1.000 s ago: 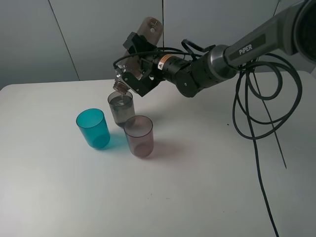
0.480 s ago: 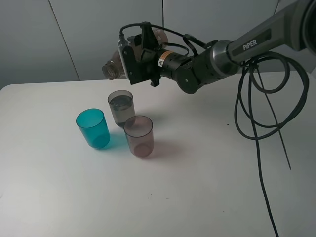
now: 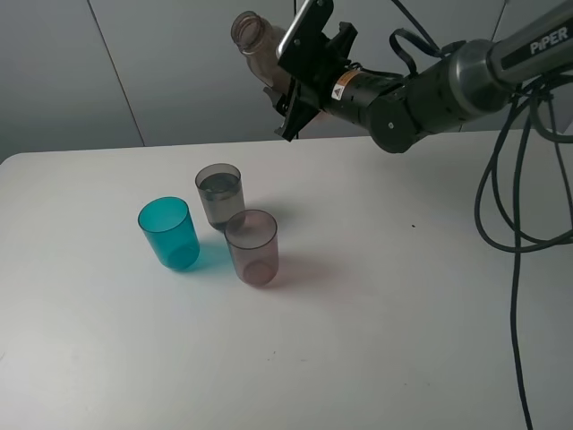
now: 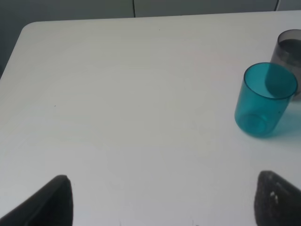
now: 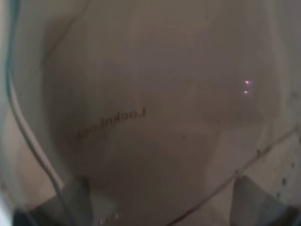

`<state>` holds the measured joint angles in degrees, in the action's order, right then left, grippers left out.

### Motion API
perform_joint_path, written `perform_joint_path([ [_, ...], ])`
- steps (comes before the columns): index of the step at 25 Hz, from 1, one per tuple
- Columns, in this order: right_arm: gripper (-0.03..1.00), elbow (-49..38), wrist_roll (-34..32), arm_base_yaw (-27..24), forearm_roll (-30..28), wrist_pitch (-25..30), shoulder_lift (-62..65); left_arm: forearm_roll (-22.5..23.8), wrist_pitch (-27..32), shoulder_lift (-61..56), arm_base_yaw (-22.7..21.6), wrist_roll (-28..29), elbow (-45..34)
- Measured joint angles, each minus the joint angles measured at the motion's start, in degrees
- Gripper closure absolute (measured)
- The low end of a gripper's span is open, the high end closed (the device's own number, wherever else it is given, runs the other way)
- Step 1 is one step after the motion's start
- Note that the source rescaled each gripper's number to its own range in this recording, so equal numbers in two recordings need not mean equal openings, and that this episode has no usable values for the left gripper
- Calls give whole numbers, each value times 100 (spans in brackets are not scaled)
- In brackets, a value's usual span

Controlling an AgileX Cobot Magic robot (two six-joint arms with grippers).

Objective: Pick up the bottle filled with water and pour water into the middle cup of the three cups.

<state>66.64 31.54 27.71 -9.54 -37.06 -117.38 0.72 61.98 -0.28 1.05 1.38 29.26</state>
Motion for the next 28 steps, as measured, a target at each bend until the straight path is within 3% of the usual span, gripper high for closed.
perform_joint_path([
  [7, 97, -836, -2363, -752, -169, -245, 537, 0, 0, 0, 0, 0, 0],
  [11, 97, -1188, -3369, -1038, -169, -269, 550, 0, 0, 0, 0, 0, 0],
  [16, 97, -1260, -3614, -1144, -183, -582, 295, 0, 0, 0, 0, 0, 0],
  [24, 97, -1260, -3602, -1164, -7, -1703, -770, 0, 0, 0, 0, 0, 0],
  [28, 97, -1260, -3589, -1165, 2, -1817, -909, 0, 0, 0, 0, 0, 0],
])
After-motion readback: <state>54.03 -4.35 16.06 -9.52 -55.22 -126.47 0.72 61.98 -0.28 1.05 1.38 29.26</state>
